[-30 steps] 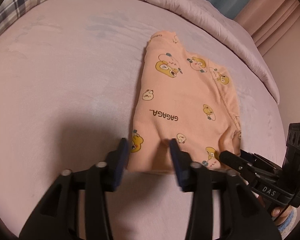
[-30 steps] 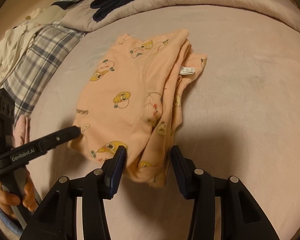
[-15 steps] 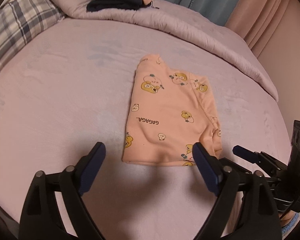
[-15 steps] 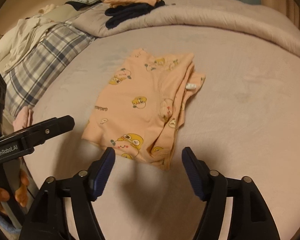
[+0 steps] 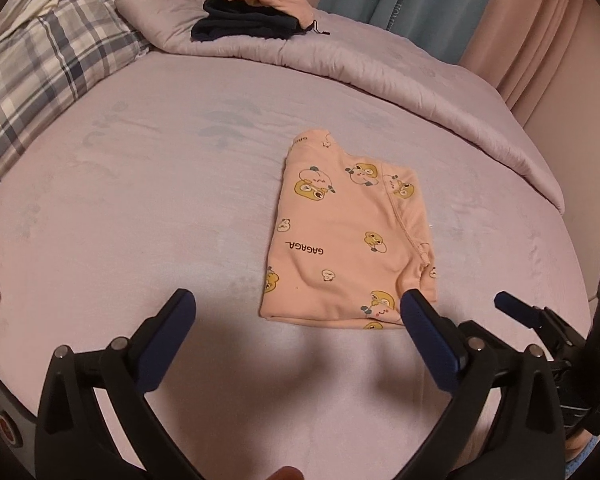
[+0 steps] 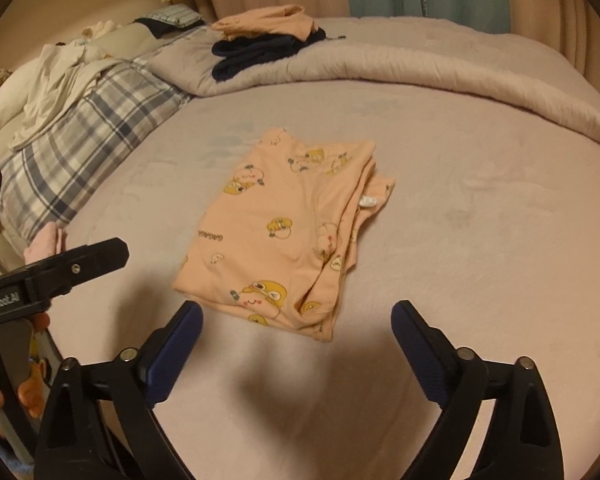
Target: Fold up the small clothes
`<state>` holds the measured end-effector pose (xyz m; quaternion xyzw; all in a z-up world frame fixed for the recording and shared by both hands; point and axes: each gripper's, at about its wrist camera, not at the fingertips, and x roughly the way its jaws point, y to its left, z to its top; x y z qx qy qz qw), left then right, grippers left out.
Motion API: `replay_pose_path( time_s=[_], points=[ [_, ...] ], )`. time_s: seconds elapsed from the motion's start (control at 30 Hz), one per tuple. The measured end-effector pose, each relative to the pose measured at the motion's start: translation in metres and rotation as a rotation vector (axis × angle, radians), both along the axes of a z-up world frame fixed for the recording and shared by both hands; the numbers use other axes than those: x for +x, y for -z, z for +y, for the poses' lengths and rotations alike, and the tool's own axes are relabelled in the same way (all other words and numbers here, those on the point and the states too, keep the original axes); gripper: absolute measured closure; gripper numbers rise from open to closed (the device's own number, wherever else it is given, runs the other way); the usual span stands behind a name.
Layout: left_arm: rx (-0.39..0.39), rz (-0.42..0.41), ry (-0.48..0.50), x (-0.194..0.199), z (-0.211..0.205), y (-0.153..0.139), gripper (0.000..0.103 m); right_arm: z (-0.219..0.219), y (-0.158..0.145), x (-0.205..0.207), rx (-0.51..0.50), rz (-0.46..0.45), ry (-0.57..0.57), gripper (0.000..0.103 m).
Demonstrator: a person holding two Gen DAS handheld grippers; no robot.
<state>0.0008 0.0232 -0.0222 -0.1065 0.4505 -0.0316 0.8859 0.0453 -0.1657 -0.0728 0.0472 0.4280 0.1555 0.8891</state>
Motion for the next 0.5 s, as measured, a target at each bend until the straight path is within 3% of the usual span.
replay_pose_path(
  time_s=[0.2,0.33,0.5],
  points=[
    [0.045,-0.014,-0.042,-0.008,0.002,-0.011,0.001,0.001,-0.008,-0.005,-0.019,-0.047,0.005,0.003],
    [0.022,-0.022,-0.049,-0.013,0.006,-0.018,0.001,0.002,-0.014,-0.007,-0.024,-0.072,0.007,0.001],
    [0.076,-0.030,-0.069,-0.017,0.007,-0.025,0.001,0.005,-0.020,-0.009,-0.028,-0.093,-0.002,0.001]
  ],
)
